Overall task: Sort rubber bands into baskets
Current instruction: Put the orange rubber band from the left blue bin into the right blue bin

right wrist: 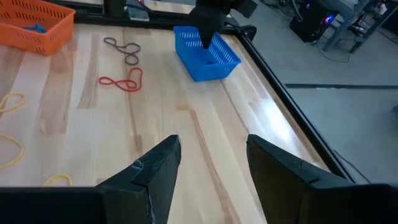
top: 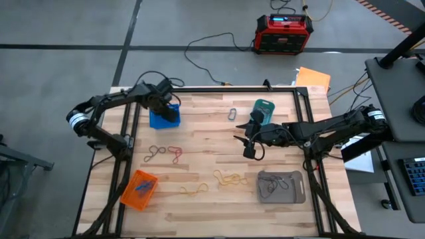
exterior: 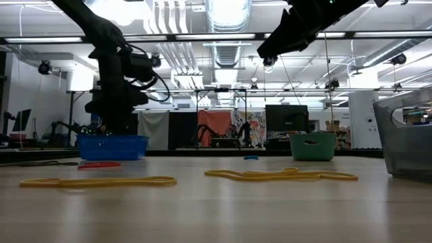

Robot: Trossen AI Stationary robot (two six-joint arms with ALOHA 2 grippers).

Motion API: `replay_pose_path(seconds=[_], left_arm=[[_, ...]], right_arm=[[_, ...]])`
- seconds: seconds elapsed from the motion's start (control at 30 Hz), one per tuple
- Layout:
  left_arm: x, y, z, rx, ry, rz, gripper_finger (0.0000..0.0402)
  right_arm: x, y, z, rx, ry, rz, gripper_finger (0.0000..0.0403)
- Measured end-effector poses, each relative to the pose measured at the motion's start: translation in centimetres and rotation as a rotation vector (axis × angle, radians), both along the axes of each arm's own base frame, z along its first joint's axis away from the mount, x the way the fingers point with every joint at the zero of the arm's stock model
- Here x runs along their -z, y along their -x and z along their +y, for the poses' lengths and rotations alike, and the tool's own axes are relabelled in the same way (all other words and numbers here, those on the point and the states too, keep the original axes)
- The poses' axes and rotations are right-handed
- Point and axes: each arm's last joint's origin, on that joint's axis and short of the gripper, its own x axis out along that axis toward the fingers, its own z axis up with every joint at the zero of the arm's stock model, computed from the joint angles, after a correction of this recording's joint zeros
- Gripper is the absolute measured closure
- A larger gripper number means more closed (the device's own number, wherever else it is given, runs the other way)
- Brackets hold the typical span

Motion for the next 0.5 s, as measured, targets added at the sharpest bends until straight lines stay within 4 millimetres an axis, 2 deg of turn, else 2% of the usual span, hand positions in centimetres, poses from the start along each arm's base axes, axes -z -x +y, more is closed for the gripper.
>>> replay_pose_path(seconds=[0.13,0.3,0.5], left_arm=[[0.0,-1.0,0.0,0.003,-0.045,-0.044,0.0326],[0.3,-0.8,0.1,-0.096,-0.070,-0.006,0.0326],[1.1,-0.7,-0.2,-0.116,-0.069,-0.016,0.0326]], right_arm=[[0.2,0.1,0.0,-0.001,0.003,0.023,0.0220],[0.6,0.3,0.0,-0.002,0.007,0.049,0.0220],[0.7,0.3,0.0,-0.005,0.015,0.061,0.0220]])
